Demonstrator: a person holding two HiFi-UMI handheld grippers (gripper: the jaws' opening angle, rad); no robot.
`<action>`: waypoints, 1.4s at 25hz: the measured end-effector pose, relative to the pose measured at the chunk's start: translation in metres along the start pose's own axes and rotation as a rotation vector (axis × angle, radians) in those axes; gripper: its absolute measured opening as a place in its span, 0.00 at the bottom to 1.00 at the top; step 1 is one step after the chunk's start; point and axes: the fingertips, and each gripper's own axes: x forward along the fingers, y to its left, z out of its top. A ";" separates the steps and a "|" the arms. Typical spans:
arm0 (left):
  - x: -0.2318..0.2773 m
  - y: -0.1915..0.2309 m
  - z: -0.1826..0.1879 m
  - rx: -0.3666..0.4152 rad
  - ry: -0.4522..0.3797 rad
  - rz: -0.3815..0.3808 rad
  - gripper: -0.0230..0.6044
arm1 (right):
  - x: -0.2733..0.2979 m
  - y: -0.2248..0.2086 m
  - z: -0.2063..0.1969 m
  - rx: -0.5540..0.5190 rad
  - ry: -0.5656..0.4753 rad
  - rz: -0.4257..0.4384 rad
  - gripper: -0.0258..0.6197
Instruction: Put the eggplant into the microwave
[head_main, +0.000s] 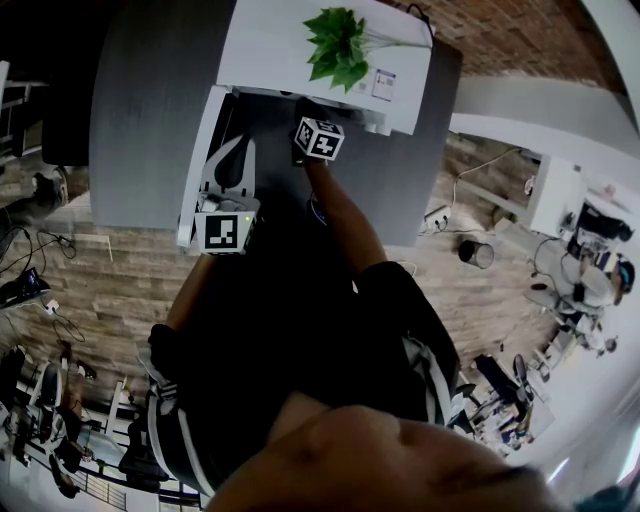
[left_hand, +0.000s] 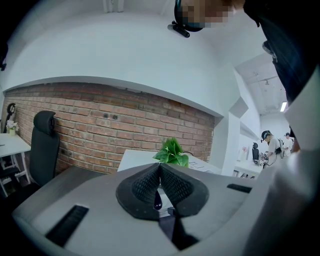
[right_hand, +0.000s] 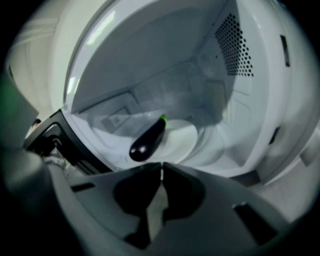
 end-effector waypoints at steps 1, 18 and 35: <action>0.000 0.000 0.001 -0.001 -0.005 0.001 0.10 | 0.000 0.000 0.001 0.000 -0.001 0.000 0.10; 0.002 0.003 -0.001 -0.001 0.003 0.005 0.10 | 0.010 -0.002 0.008 -0.010 -0.009 -0.003 0.10; 0.001 0.002 0.003 0.012 -0.012 0.005 0.10 | 0.013 -0.004 0.008 -0.013 -0.001 -0.002 0.10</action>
